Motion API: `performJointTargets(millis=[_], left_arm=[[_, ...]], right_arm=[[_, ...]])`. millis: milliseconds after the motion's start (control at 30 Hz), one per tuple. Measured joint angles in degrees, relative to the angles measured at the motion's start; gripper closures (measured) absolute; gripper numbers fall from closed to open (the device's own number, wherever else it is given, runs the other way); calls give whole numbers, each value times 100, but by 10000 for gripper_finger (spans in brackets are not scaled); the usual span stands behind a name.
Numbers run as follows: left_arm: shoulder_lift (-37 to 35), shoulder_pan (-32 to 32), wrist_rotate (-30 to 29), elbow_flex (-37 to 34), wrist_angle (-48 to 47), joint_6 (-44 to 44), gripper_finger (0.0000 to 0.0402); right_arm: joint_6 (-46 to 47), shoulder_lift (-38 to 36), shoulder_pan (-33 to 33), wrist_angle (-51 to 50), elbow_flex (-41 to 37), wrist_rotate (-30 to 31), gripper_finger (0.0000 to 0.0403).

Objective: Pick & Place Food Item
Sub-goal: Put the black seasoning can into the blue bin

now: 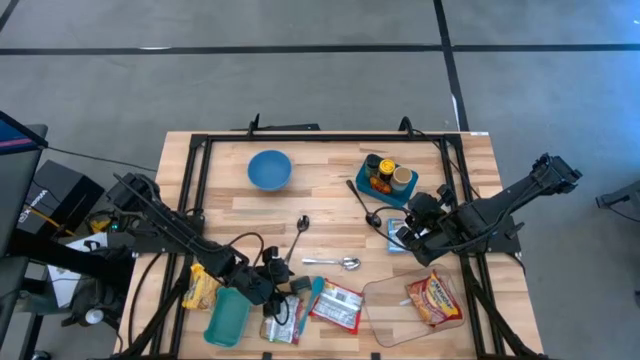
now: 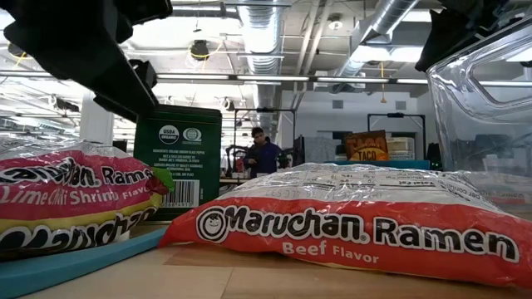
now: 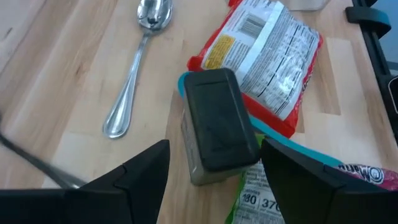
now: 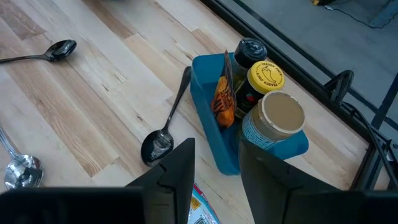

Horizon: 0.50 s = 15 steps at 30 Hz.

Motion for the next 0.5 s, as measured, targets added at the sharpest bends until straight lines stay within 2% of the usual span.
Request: performJointTargets(millis=[500], left_arm=[[210,26,-41,0,164,146,156]], right_arm=[[0,0,2,0,0,-2,285]])
